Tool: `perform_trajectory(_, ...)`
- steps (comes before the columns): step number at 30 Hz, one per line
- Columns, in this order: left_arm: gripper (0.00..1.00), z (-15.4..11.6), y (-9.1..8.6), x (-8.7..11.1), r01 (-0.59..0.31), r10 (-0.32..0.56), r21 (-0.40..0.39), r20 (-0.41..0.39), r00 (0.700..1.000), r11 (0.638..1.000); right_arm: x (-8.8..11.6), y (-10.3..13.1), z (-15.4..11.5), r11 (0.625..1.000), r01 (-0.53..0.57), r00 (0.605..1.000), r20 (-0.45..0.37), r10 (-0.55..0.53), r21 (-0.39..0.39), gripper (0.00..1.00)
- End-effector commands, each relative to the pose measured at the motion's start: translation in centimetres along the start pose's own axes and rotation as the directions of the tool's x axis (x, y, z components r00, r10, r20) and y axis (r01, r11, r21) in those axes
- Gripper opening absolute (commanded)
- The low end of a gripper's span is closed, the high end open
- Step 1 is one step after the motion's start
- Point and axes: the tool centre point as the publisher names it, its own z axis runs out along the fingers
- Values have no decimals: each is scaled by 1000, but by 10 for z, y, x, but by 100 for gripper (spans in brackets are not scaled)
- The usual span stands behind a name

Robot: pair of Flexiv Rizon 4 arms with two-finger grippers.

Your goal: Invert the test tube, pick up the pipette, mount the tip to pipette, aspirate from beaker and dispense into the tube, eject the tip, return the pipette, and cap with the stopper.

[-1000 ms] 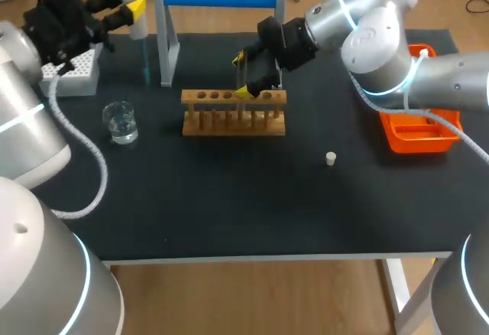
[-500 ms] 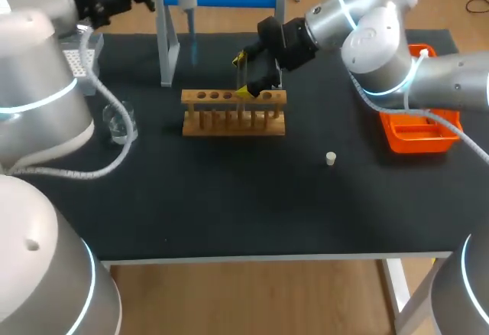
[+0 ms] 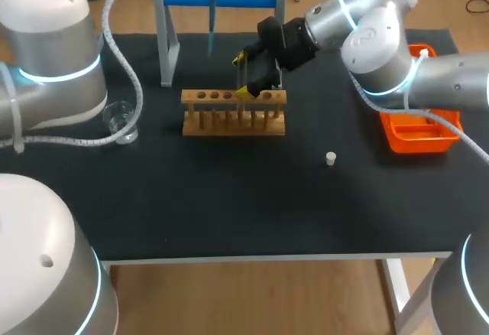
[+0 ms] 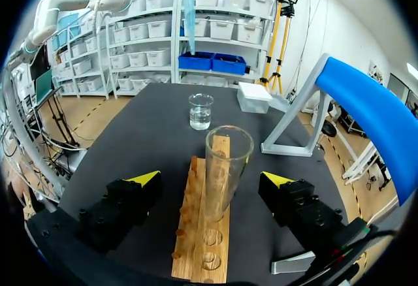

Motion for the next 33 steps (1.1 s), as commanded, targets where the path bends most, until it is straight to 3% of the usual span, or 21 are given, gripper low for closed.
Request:
perform_trajectory(1, 0, 16, -2, -7, 6, -7, -41, -15, 1000, 999, 0, 0, -1, 1000, -1, 1000, -2, 1, 2, 100)
perform_trajectory(19, 0, 40, -12, -6, 51, -50, 14, -50, 998, 999, 0, 0, -1, 1000, -1, 1000, -2, 1, 2, 100)
perform_trajectory(33, 0, 48, -4, -7, 76, -73, 45, -61, 995, 996, 0, 0, -1, 1000, -1, 1000, -2, 1, 2, 100)
